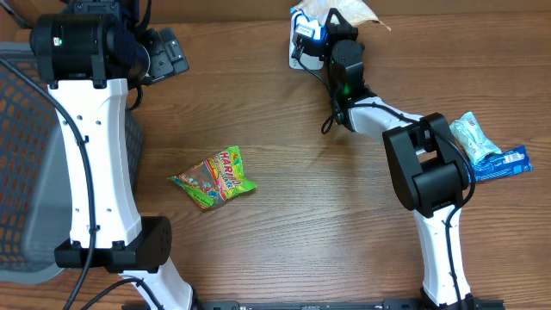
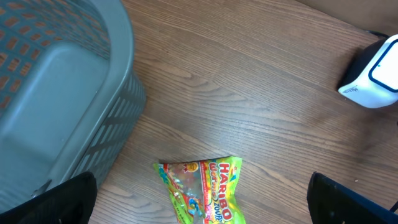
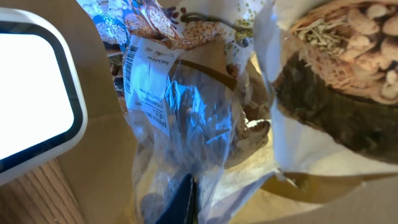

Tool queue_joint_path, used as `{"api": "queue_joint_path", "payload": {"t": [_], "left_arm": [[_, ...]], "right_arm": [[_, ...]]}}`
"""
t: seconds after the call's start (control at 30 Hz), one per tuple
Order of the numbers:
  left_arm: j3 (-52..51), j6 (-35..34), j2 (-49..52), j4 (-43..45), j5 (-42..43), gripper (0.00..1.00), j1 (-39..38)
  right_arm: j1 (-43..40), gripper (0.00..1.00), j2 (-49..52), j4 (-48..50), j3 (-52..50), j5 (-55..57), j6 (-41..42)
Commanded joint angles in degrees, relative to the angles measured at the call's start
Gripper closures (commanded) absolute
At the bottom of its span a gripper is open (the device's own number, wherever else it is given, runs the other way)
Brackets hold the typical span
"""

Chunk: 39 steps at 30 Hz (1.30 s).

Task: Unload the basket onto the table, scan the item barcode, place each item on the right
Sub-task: 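Raise the beige bag and hold it at the scanner window, then carry the beige bag right and drop it beside the blue bar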

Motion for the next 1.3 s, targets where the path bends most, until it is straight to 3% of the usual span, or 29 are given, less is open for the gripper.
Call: {"api": "queue_joint_path", "payload": {"t": [0.0, 0.3, 0.53, 0.7, 0.83, 0.97, 1.07, 1.1, 1.17, 1.23, 1.27], "left_arm": [[0.6, -0.2, -0.7, 0.0, -0.7, 0.0, 0.0], [0.6, -0.2, -0.7, 0.0, -0.7, 0.0, 0.0], [0.6, -0.2, -0.7, 0.0, -0.7, 0.0, 0.0], [0.6, -0.2, -0.7, 0.0, -0.8, 0.0, 0.0], [0.6, -0.2, -0.7, 0.0, -0.7, 0.0, 0.0], [0.6, -0.2, -0.7, 0.0, -0.7, 0.0, 0.0], [0.6, -0.2, -0.7, -0.1, -0.7, 0.01, 0.0], [0.6, -0.2, -0.6, -0.1, -0.7, 0.0, 0.0], [0.6, -0.2, -0.6, -0.1, -0.7, 0.0, 0.0], [0.6, -0.2, -0.6, -0.1, -0.7, 0.0, -0.1], [0.6, -0.2, -0.6, -0.1, -0.7, 0.0, 0.0]], "right_arm": [[0.3, 0.96, 0.2, 0.3, 1.5, 0.0, -0.3], [2.0, 0.96, 0.2, 0.3, 1.5, 0.2, -0.3], [6.8, 0.96, -2.1, 1.9, 1.4, 10.1, 0.1], [9.9, 0.96, -9.4, -12.8, 1.3, 16.2, 1.1], [13.0, 0.96, -18.0, -28.8, 1.4, 17.4, 6.9], [16.9, 0.96, -28.1, -56.9, 1.4, 11.5, 32.1], [16.8, 0.96, -33.0, -74.0, 1.4, -7.7, 61.0], [15.6, 0.96, -33.4, -79.7, 1.4, -19.4, 72.6], [13.2, 0.95, -33.4, -86.4, 1.4, -36.3, 79.0], [10.7, 0.92, -33.4, -89.4, 1.4, -50.2, 79.0], [8.6, 0.96, -33.4, -89.8, 1.4, -58.8, 78.6]]}}
